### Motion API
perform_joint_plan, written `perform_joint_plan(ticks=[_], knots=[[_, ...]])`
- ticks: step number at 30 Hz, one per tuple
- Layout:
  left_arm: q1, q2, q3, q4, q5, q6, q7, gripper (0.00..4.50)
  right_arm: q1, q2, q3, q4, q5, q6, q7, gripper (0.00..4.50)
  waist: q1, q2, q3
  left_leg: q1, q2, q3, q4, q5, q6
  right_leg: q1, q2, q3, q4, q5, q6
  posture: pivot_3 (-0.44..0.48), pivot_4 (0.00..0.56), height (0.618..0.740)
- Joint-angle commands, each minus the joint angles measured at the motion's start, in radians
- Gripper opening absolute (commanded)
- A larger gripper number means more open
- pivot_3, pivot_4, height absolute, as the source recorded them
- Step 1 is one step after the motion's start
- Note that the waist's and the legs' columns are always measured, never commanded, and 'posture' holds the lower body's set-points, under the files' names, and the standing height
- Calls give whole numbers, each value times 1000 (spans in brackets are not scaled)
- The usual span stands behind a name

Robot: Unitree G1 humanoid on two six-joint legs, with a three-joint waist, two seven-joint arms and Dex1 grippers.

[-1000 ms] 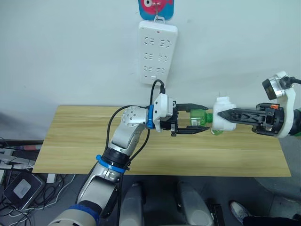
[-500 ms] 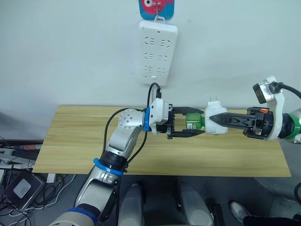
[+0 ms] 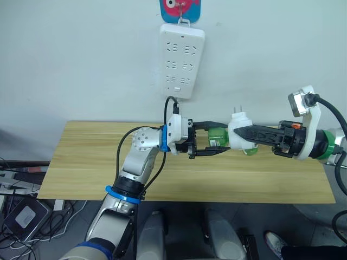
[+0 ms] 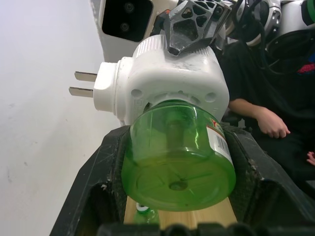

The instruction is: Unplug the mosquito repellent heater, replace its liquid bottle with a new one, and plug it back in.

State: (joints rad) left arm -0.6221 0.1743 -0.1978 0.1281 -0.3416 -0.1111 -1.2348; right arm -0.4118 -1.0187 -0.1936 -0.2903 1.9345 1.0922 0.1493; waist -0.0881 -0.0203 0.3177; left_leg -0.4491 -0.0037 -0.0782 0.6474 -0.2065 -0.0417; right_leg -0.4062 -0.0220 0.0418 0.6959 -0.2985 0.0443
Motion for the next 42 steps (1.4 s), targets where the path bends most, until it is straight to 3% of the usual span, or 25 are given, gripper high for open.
perform_joint_plan(ticks=[1, 8, 11, 13, 20, 36, 42], knots=[[-33, -64, -73, -53, -7, -22, -4, 2300, 0, 27, 48, -114, 38, -11, 33, 3108, 0, 0, 0, 0, 0, 0, 0, 0, 0, 0, 0, 0, 0, 0, 0, -170, 324, 740], [-25, -56, -65, -46, 2, -24, -8, 2300, 20, -14, 34, -91, 38, 12, 90, 3108, 0, 0, 0, 0, 0, 0, 0, 0, 0, 0, 0, 0, 0, 0, 0, -169, 324, 740], [-26, -56, -60, -42, 5, -21, -7, 2300, 17, -24, 29, -72, 38, 23, 110, 4116, 1, 0, 0, 0, 0, 0, 0, 0, 0, 0, 0, 0, 0, 0, 0, -170, 322, 740], [-28, -55, -59, -36, 7, -25, -7, 2300, 16, -34, 28, -62, 38, 31, 125, 4439, 1, 0, 0, 0, 0, 0, 0, 0, 0, 0, 0, 0, -1, 0, 0, -170, 322, 740], [-32, -46, -62, -23, 5, -36, -5, 2300, 17, -78, 15, -13, 38, 73, 179, 4439, 0, 0, 0, 0, 0, 0, 0, 0, 0, 0, 0, 0, 0, 0, 0, -171, 322, 740], [-33, -43, -58, -43, -10, -15, 21, 2300, 222, -264, -30, -51, 38, 103, 408, 4439, 1, 0, 0, 0, 0, 0, 0, 0, 0, 0, 0, 0, 0, 0, 0, -167, 314, 740], [-34, -41, -58, -42, -11, -17, 25, 2300, 482, -366, -223, -154, 38, 144, 466, 4439, 5, 0, 0, 0, 0, 0, 0, 0, 0, 0, 0, 0, -1, 0, 1, -163, 312, 740]])
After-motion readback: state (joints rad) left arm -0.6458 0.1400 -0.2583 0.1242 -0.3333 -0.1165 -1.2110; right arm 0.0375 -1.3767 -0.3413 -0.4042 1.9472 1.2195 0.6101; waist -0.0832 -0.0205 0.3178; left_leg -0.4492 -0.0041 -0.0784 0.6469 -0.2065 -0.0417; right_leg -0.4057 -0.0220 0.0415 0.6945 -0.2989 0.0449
